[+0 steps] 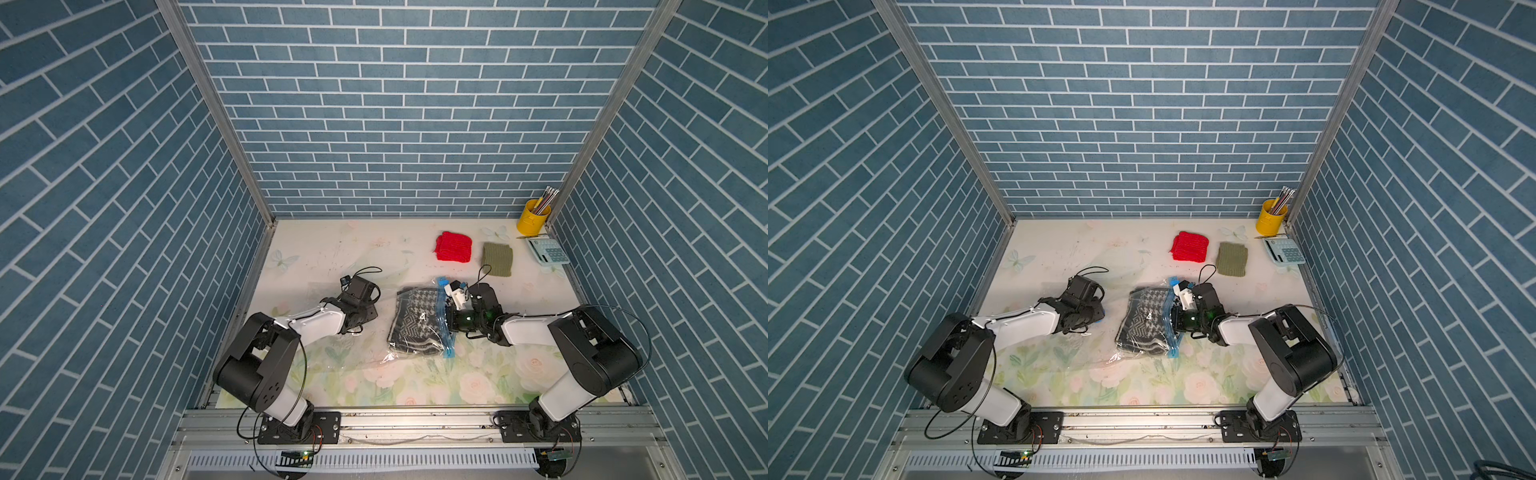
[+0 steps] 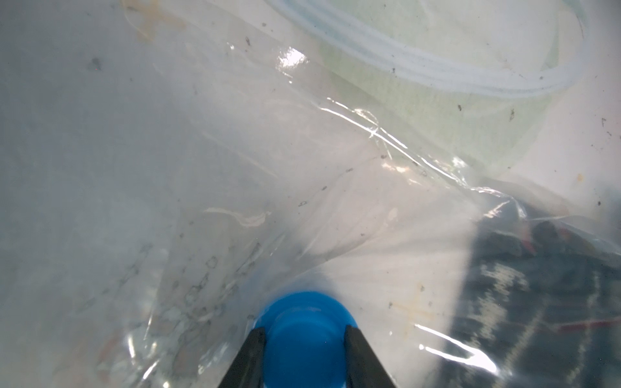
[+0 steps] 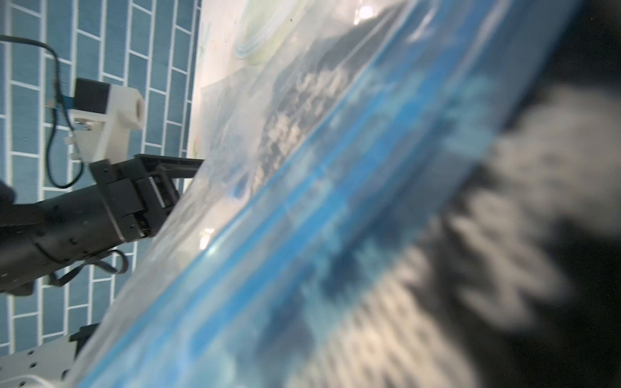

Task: Take the scarf out of the vacuum bag
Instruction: Take out the scarf from the vacuum bag.

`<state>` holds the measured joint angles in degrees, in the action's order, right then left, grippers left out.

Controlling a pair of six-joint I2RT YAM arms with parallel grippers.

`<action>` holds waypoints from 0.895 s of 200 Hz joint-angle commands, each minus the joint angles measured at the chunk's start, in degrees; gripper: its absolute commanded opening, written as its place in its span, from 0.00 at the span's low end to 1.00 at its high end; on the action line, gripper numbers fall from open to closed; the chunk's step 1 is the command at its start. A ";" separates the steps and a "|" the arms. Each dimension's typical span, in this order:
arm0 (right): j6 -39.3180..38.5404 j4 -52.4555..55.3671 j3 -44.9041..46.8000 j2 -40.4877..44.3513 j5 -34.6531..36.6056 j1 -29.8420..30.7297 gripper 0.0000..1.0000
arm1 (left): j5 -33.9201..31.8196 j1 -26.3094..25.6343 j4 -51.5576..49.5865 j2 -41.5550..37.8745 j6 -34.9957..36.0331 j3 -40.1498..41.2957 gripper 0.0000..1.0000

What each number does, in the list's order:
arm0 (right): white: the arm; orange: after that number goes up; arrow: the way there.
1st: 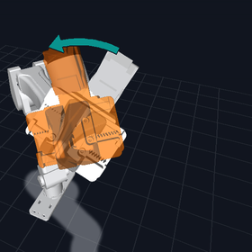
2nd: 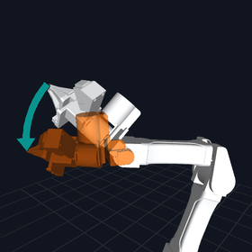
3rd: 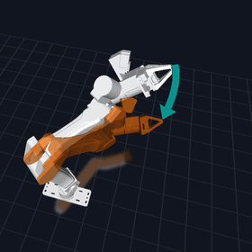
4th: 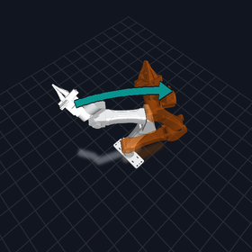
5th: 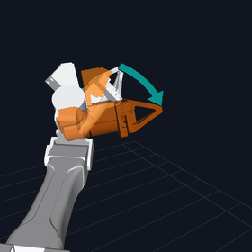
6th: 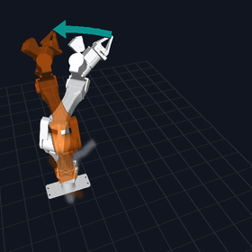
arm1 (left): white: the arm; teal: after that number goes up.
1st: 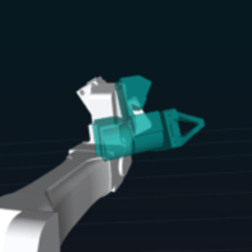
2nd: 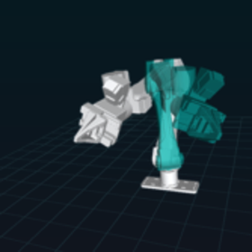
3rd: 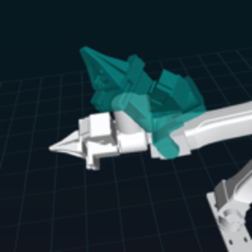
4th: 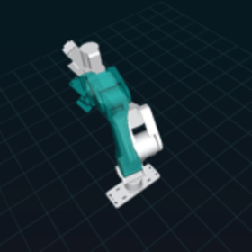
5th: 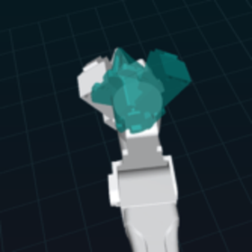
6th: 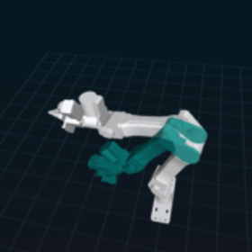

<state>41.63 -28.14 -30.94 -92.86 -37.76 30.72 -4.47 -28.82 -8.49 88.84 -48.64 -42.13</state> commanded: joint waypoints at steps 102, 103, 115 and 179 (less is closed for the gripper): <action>-4.11 3.18 1.15 1.40 -0.80 -4.81 0.00 | -4.63 0.47 -4.61 -1.75 -1.46 1.89 0.22; -4.01 2.96 1.28 1.43 -0.95 -4.84 0.00 | -4.65 0.50 -4.61 -1.79 -1.46 1.88 0.22; -2.13 -1.42 2.71 1.84 -3.47 -5.48 0.00 | -4.59 0.47 -4.51 -1.91 -1.54 1.93 0.22; -1.91 -1.85 3.46 3.52 -3.90 -7.17 0.00 | -5.37 0.49 -4.70 -2.18 -1.46 1.96 0.23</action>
<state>41.85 -32.42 -25.96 -90.48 -42.28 24.45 -5.13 -28.88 -9.65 87.64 -49.76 -41.36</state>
